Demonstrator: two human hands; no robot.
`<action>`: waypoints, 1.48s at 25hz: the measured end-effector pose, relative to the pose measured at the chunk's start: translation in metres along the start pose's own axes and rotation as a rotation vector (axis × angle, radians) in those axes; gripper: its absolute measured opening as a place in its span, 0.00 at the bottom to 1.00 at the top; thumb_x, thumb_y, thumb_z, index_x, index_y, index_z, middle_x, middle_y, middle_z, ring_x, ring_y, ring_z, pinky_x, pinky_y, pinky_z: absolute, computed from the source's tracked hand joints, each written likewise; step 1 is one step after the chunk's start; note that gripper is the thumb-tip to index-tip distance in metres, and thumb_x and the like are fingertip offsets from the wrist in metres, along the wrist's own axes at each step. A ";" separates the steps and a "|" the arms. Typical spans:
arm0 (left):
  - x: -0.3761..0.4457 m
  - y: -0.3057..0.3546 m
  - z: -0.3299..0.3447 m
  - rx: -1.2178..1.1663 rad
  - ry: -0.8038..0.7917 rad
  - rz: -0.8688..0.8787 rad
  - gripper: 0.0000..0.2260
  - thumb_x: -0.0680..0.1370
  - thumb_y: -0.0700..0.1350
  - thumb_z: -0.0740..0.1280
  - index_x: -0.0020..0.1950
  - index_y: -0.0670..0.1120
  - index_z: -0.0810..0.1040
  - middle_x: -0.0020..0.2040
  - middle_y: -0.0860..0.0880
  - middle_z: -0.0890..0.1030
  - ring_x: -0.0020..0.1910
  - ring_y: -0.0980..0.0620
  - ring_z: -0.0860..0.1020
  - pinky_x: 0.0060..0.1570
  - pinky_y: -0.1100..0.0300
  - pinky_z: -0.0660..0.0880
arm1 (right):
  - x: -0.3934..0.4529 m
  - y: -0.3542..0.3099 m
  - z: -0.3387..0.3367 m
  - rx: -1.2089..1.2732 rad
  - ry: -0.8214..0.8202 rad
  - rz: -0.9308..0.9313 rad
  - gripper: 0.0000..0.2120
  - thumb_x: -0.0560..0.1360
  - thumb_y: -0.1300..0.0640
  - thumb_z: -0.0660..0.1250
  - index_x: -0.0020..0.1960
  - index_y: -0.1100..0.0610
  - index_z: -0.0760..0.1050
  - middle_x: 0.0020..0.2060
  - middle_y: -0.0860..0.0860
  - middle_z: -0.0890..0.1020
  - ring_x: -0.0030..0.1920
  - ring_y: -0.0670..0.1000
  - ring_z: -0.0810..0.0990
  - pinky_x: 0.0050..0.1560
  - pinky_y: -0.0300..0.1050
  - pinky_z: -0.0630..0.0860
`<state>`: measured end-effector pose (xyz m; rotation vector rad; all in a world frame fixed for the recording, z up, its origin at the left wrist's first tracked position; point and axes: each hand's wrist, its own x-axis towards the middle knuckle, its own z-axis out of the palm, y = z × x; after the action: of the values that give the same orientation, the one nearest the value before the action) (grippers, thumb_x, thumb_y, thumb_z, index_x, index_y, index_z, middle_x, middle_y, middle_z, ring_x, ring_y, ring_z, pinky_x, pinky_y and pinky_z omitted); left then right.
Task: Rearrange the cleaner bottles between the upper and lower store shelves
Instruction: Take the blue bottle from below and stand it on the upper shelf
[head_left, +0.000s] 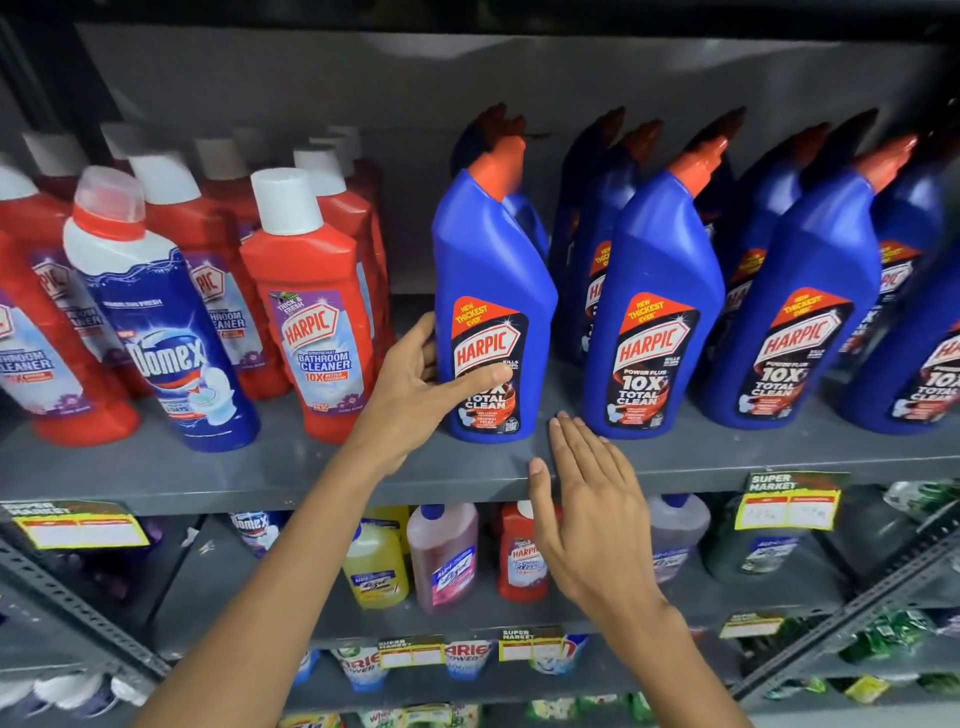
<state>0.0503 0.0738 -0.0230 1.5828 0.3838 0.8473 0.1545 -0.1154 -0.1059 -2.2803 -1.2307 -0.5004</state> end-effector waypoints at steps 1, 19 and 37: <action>0.000 0.000 0.000 0.002 0.002 0.000 0.24 0.72 0.44 0.85 0.62 0.64 0.82 0.58 0.55 0.91 0.57 0.56 0.89 0.49 0.65 0.85 | 0.000 0.000 0.000 0.002 0.002 0.000 0.27 0.87 0.44 0.55 0.79 0.58 0.73 0.78 0.53 0.77 0.79 0.52 0.75 0.83 0.51 0.68; -0.010 -0.020 0.010 -0.045 0.161 -0.011 0.21 0.73 0.45 0.84 0.63 0.56 0.83 0.58 0.54 0.91 0.57 0.53 0.90 0.52 0.58 0.88 | 0.000 0.001 0.003 0.031 0.014 -0.007 0.28 0.87 0.44 0.53 0.79 0.59 0.72 0.78 0.54 0.77 0.79 0.52 0.75 0.84 0.50 0.66; -0.197 -0.153 0.044 0.331 0.170 -0.234 0.15 0.74 0.62 0.78 0.56 0.59 0.81 0.51 0.56 0.87 0.49 0.52 0.87 0.53 0.51 0.85 | -0.118 0.060 0.043 0.575 0.071 0.087 0.29 0.83 0.56 0.68 0.82 0.55 0.67 0.83 0.46 0.69 0.84 0.53 0.68 0.79 0.55 0.71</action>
<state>-0.0189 -0.0580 -0.2273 1.7290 0.8501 0.7663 0.1467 -0.1966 -0.2185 -1.7997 -1.0644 -0.1602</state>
